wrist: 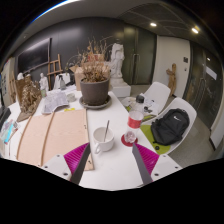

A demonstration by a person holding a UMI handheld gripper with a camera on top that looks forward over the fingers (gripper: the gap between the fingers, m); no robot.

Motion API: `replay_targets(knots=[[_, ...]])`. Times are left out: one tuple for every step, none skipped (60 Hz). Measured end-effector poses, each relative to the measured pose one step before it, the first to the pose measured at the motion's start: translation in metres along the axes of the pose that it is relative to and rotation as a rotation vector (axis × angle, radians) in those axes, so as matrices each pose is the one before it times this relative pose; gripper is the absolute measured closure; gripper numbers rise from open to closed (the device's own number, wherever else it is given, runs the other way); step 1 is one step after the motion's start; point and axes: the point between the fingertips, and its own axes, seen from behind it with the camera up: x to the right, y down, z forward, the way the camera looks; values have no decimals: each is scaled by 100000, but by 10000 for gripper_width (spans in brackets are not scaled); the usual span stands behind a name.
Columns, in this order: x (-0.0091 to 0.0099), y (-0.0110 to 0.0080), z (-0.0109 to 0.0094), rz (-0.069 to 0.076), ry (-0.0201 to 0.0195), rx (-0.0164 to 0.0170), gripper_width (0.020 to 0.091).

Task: Pour water

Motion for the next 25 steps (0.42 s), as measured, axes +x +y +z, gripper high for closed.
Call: replay_targets(knots=[[-326, 42, -250, -52, -417, 75, 246], [-267, 79, -212, -177, -273, 17, 245], [-245, 110, -201, -258, -140, -108, 247], [-221, 113, -187, -379, -54, -210, 245], [-214, 111, -182, -421, 1, -158, 246], [-150, -9, 17, -498, 8, 50, 245], [-130, 17, -163, -469, 123, 178, 247], [-117, 12, -148, -505, 165, 181, 245], [-100, 35, -89, -535, 189, 42, 246], [-141, 36, -93, -584, 106, 27, 244], [-152, 11, -85, -616, 61, -56, 244], [-118, 23, -86, -516, 32, -110, 243], [-127, 58, -82, -191, -100, -121, 245], [-161, 76, -69, 166, -283, -179, 244], [-163, 48, -65, 186, -257, -122, 244], [-151, 8, -74, -86, -71, 75, 244], [-111, 4, -61, -409, 154, 130, 243], [-53, 26, -20, -701, 271, 11, 247], [-25, 39, 24, -728, 72, -102, 244], [-152, 109, -43, -868, 247, -227, 243], [-109, 60, -3, -673, 49, -192, 244], [-132, 44, 9, -403, -116, -73, 247], [-154, 17, 14, -201, -142, -15, 247], [-114, -2, -17, -172, -21, 105, 246], [-90, -2, 6, -204, 14, 113, 246]])
